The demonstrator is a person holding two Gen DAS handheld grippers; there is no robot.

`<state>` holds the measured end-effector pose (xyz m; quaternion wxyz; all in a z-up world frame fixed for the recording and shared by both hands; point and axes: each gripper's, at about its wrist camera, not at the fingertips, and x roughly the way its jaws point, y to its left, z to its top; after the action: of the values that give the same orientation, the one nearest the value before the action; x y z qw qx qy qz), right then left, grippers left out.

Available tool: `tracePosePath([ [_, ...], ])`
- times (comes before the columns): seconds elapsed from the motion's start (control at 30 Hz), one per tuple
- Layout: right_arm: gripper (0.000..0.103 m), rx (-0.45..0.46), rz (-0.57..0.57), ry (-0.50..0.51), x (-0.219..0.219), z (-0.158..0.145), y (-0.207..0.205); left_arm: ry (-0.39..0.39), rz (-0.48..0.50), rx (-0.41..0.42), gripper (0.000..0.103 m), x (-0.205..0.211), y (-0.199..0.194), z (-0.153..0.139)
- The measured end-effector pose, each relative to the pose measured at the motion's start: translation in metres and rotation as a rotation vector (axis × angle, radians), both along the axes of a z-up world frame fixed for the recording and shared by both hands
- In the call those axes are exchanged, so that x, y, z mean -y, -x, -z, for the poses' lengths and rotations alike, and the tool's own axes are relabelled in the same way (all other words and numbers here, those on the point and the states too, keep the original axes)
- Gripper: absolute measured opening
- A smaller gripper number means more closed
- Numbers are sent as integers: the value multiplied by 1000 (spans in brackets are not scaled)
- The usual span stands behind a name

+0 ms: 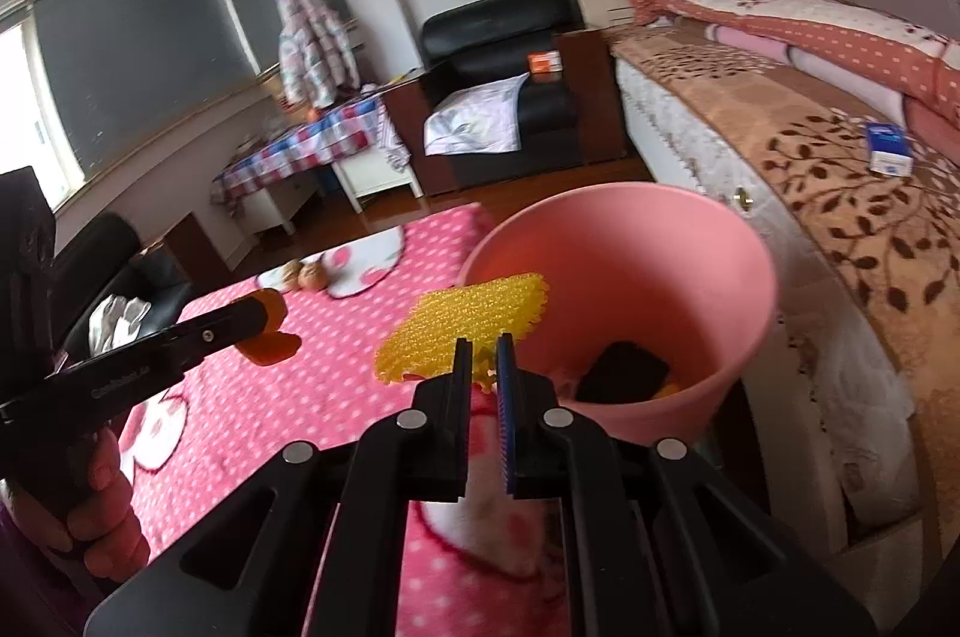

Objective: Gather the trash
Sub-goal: 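Carry the orange peel and yellow mesh sponge over the pink bucket, then open both tools to drop the peel and sponge into the bucket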

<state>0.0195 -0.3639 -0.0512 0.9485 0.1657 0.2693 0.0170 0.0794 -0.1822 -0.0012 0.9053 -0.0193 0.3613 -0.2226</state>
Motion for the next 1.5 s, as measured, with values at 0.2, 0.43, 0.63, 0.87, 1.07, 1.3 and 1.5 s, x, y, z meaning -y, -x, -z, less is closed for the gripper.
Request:
tracePosePath([
  [0.2,8,3,75,-6,27,0,2,22,46,6,15,25,-6,-3],
  [0.43,8,-3,129,6,48,4,3,48,83,-26,15,57,-21,2],
  [0.63,8,-9,158,38,56,7,1,27,113,-38,15,86,-31,11],
  [0.87,8,-41,172,57,63,17,-6,-3,142,-70,16,109,-36,31],
  [1.07,8,-67,170,53,66,24,-11,-18,146,-99,19,116,-41,44],
  [1.3,8,-72,170,42,67,27,-13,-21,137,-117,29,118,-45,52],
  [1.5,9,-81,161,17,70,30,-15,-21,132,-111,44,117,-45,52],
])
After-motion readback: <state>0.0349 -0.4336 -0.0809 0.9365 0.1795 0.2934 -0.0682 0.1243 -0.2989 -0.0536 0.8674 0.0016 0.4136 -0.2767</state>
